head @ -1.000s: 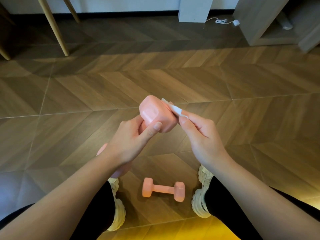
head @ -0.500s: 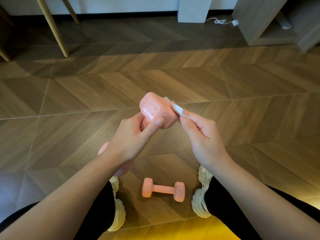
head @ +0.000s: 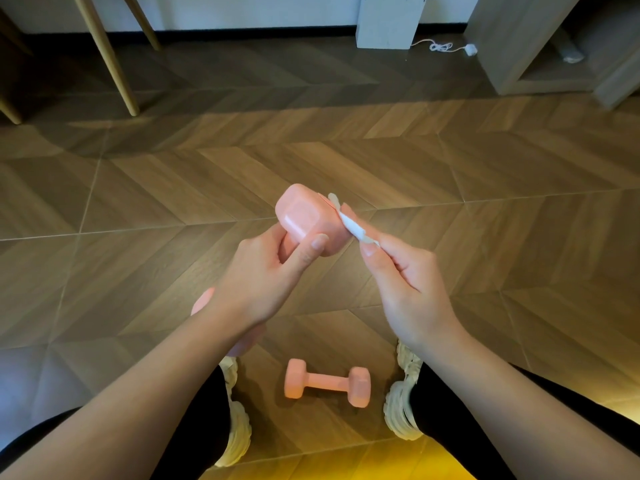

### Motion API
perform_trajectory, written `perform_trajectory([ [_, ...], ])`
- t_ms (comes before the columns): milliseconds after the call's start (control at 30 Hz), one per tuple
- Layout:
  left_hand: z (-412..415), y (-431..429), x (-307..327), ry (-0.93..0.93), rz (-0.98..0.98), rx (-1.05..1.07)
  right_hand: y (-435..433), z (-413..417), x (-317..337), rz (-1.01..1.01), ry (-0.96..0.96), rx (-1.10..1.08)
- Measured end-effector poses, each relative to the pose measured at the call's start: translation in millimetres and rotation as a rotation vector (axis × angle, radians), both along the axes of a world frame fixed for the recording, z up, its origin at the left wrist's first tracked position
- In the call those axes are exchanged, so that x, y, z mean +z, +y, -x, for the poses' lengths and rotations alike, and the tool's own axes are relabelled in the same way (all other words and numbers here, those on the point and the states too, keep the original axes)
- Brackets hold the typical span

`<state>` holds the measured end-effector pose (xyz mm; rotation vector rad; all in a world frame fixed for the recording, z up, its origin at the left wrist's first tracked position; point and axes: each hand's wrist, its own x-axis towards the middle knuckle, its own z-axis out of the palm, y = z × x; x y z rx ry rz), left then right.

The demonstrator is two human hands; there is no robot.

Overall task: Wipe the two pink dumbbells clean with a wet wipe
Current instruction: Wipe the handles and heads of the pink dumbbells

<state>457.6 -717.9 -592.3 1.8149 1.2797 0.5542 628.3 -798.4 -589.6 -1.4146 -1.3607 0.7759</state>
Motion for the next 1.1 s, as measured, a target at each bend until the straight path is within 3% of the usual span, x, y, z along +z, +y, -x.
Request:
perform_trajectory([
  [567,-1,-5,8,-0.057,-0.039,-0.122,9,-6,11,0.044,0.09,-0.007],
  [1100,2,-4,6,0.126,-0.091,-0.29,7,-4,12,0.044,0.078,0.018],
])
